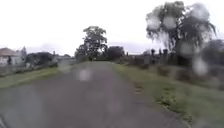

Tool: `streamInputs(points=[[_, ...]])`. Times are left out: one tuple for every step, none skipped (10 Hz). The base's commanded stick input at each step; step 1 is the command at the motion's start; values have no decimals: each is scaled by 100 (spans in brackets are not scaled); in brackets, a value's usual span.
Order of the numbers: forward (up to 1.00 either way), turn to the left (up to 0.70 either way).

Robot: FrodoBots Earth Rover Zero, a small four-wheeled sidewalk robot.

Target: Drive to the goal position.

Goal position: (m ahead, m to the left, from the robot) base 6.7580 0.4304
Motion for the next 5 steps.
streamInputs(points=[[100,0],[100,0],[100,0],[100,0],[100,0]])
